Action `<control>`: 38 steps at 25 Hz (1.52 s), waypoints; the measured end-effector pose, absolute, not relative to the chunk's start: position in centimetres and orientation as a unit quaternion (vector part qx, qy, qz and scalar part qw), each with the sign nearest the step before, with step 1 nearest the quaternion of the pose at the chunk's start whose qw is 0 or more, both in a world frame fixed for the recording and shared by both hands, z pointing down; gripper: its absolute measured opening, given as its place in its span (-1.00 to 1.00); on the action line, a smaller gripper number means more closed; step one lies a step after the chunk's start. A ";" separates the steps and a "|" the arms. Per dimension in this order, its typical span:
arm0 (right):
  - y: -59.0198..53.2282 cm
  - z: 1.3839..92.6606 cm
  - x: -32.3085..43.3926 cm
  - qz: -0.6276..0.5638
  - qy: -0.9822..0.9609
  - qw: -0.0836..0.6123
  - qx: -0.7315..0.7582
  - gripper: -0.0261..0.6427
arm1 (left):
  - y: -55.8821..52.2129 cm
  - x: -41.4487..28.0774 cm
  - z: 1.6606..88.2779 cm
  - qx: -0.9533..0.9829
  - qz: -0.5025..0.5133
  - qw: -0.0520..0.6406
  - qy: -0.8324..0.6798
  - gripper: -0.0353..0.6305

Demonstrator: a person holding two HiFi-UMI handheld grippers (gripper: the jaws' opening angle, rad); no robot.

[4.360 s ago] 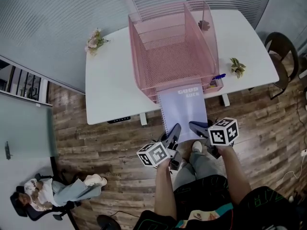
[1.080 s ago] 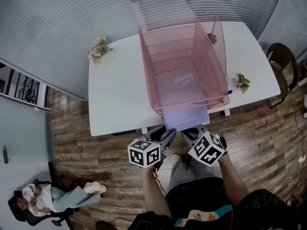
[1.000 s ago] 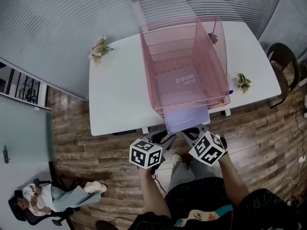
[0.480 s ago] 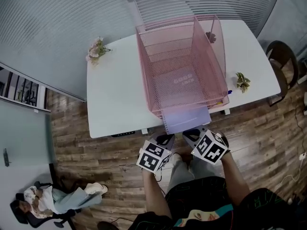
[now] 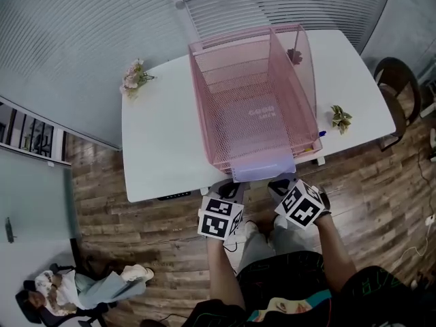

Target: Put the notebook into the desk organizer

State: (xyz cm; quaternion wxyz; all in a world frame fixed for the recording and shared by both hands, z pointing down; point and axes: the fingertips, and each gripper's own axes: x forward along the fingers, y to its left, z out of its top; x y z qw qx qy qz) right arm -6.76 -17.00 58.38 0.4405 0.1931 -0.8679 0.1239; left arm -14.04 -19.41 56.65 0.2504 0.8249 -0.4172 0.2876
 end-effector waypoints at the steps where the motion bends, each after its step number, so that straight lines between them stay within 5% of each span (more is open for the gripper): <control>1: -17.6 58.1 -6.4 0.126 -0.866 0.438 0.206 -0.91 | -19.6 -13.9 56.8 0.823 0.292 0.252 -0.417 -0.90; 21: -23.0 53.6 -5.3 0.073 -0.871 0.322 0.364 -0.91 | -21.2 -12.7 54.4 0.820 0.249 0.235 -0.458 -0.89; 38: -22.0 39.6 -2.3 0.019 -0.910 0.126 0.396 -0.91 | -20.8 -11.0 38.0 0.855 0.072 0.078 -0.508 -0.90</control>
